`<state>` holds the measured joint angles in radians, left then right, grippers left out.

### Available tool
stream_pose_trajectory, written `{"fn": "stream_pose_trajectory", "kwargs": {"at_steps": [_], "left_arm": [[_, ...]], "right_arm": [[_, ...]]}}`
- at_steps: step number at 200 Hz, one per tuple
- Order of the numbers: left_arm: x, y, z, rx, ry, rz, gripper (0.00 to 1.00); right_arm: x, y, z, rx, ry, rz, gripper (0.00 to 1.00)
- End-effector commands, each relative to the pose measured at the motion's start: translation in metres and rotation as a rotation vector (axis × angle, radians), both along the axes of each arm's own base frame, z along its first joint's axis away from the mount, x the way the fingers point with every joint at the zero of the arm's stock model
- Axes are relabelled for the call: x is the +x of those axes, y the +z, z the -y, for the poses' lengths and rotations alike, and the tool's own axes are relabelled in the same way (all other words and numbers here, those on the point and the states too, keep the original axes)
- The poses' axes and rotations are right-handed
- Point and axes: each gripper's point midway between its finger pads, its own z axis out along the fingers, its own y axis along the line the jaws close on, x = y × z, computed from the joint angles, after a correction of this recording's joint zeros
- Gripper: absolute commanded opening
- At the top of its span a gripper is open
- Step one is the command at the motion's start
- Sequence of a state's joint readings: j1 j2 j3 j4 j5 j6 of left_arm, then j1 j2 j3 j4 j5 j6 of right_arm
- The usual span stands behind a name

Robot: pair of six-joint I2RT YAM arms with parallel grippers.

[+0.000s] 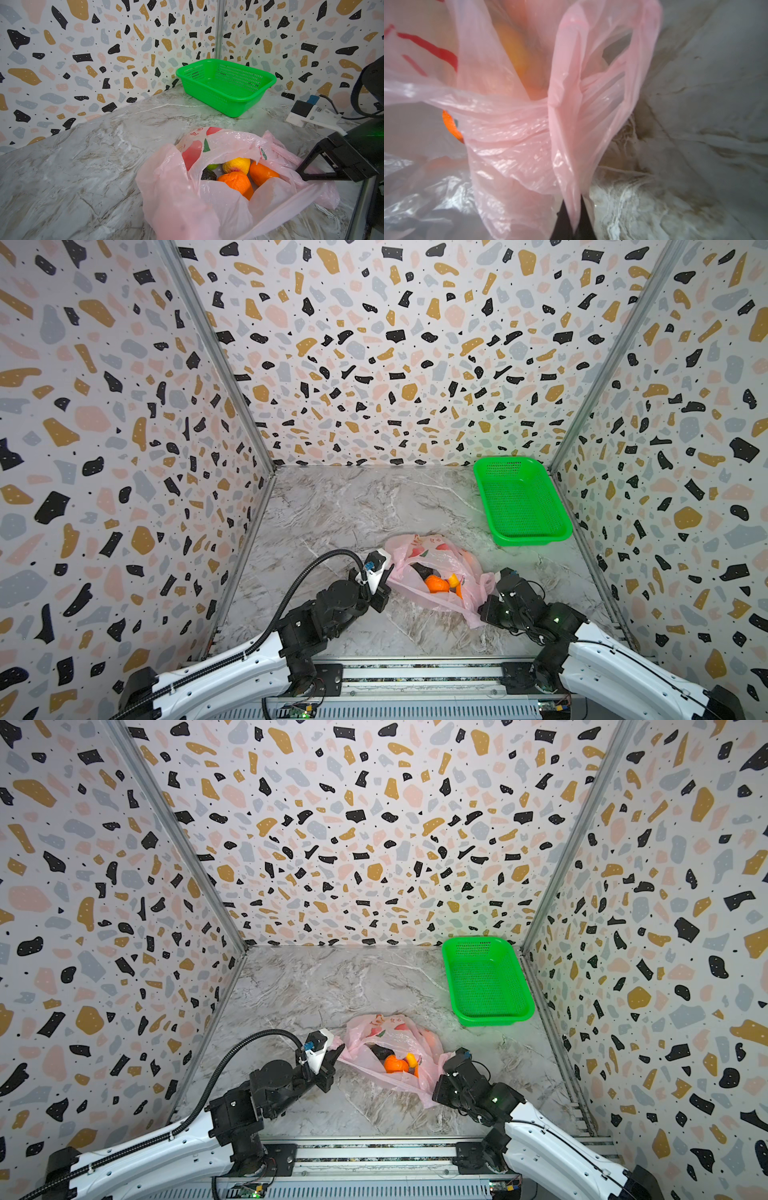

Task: Untie the knot of the plastic bag and take out the fruit
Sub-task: Untie the plastic bag at the center of the table.

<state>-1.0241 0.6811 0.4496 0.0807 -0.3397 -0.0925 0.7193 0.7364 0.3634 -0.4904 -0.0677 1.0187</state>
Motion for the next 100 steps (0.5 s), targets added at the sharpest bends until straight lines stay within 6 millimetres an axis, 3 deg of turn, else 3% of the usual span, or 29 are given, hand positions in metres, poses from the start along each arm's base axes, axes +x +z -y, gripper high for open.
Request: {"fn": "stream_pose_trajectory", "kwargs": {"at_steps": [1, 16, 28, 57, 100], "left_arm": [[0.013, 0.025, -0.016, -0.066, 0.107, 0.063, 0.00], [0.013, 0.026, -0.017, -0.065, 0.110, 0.067, 0.00], [0.012, 0.027, -0.016, -0.065, 0.104, 0.072, 0.00], [0.013, 0.028, -0.009, -0.044, 0.080, 0.071, 0.00], [0.012, 0.027, -0.006, -0.038, 0.063, 0.075, 0.00]], "right_arm": [[-0.020, -0.034, 0.019, -0.096, 0.038, -0.101, 0.05], [-0.020, -0.038, 0.017, -0.091, 0.050, -0.114, 0.08], [-0.017, -0.031, 0.017, -0.098, 0.056, -0.104, 0.19], [-0.004, 0.014, 0.018, -0.095, 0.049, -0.002, 0.51], [-0.002, 0.076, 0.022, -0.070, 0.037, 0.066, 0.64]]}}
